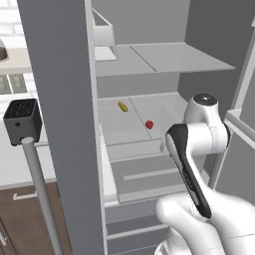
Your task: Take the strawberry from the fridge and place it on top of the pancake, located on the dining counter.
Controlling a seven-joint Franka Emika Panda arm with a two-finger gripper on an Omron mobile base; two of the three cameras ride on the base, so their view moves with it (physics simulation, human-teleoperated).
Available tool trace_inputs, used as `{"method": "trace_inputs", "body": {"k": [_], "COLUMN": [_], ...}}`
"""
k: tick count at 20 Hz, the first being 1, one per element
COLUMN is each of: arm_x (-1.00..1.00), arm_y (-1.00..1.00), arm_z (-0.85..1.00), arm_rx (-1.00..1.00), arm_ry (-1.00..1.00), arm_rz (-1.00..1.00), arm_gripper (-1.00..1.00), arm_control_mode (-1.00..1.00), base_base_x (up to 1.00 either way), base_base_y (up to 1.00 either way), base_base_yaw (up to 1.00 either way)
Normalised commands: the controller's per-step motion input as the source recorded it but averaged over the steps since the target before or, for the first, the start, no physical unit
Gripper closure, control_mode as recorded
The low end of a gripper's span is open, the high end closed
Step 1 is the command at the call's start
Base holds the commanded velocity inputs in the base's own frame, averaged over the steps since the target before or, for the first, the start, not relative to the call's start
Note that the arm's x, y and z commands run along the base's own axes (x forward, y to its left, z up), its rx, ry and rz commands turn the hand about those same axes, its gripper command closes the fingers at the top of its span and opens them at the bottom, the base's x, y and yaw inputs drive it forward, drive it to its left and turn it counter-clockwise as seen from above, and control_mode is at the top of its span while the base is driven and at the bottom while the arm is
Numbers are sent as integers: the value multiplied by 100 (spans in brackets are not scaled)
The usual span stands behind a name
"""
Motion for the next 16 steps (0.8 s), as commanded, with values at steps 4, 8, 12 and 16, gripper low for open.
{"method": "trace_inputs", "body": {"k": [4, 8, 12, 16], "arm_x": [84, 100, 100, 100], "arm_y": [0, 0, 12, 12], "arm_z": [0, 0, -3, -18], "arm_rx": [2, 2, 0, 0], "arm_ry": [-1, 0, 0, 0], "arm_rz": [5, 2, 0, 0], "arm_gripper": [-100, -100, -100, -100], "arm_control_mode": [-100, -100, -100, -100], "base_base_x": [0, 0, 0, 0], "base_base_y": [0, 0, 0, 0], "base_base_yaw": [0, 0, 0, 0]}}
